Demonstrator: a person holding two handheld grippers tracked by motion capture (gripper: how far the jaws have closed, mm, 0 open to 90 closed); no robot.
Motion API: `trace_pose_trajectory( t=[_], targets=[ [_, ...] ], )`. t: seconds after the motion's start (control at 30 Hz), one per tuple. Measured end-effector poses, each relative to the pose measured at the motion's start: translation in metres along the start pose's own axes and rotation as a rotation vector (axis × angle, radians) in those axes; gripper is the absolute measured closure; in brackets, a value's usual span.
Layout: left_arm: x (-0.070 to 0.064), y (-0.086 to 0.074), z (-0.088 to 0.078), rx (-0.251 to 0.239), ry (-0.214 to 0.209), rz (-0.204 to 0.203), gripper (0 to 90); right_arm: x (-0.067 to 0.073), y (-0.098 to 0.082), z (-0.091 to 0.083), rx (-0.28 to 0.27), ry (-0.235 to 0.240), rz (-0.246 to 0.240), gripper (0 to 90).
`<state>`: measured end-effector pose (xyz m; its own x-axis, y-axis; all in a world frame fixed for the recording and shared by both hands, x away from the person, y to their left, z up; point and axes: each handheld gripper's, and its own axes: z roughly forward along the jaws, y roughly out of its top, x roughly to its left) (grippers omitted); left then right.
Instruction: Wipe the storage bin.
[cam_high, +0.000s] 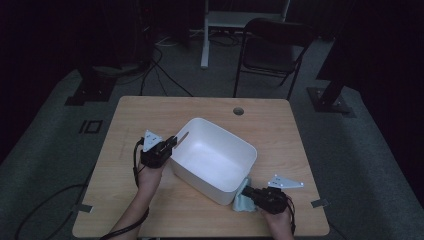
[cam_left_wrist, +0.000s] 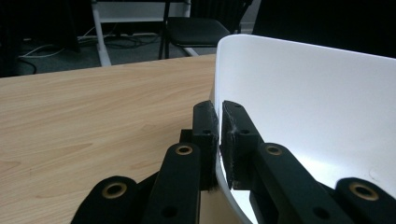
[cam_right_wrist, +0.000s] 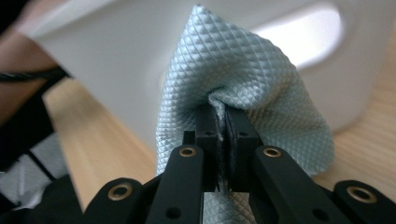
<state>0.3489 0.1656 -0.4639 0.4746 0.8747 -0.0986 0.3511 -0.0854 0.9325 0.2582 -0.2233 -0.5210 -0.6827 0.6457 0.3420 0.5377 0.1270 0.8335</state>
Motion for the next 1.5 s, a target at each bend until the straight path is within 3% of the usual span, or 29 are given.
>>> trace_pose_trajectory(
  t=[0.1,0.2,0.3,0.57,0.63,0.73,1.07,1.17,1.33,1.5],
  targets=[
    [0.0,0.0,0.0,-0.001,0.005,0.001,84.8,-0.008,-0.01,0.011,0.064,-0.029,0.029,85.6],
    [-0.002,0.0,0.0,-0.004,0.021,-0.002,84.8,-0.01,-0.011,0.013,0.078,-0.037,0.046,85.5],
    [-0.002,0.0,0.0,-0.003,0.029,0.0,84.9,-0.001,-0.007,0.005,0.037,-0.004,0.036,85.5],
    [-0.002,0.0,0.0,0.001,0.033,0.002,85.0,0.043,0.013,-0.023,-0.108,0.108,-0.099,85.4],
    [-0.001,0.001,0.0,0.003,0.024,-0.003,85.0,0.05,0.016,-0.024,-0.117,0.107,-0.119,85.4],
    [0.0,0.001,0.0,0.007,0.012,0.003,84.8,0.046,0.016,-0.024,-0.126,0.131,-0.097,85.3],
    [0.0,0.001,0.001,0.007,0.014,0.007,85.0,0.05,0.018,-0.027,-0.138,0.144,-0.111,85.2],
    [0.002,0.0,0.0,0.004,-0.014,0.011,84.7,0.048,0.018,-0.026,-0.138,0.143,-0.109,85.1],
    [0.004,0.001,-0.001,0.006,-0.037,0.022,84.6,0.044,0.015,-0.021,-0.099,0.113,-0.107,85.2],
    [0.004,0.001,0.0,0.008,-0.041,0.021,84.6,0.034,0.007,-0.015,-0.06,0.092,-0.071,85.2]
  ],
)
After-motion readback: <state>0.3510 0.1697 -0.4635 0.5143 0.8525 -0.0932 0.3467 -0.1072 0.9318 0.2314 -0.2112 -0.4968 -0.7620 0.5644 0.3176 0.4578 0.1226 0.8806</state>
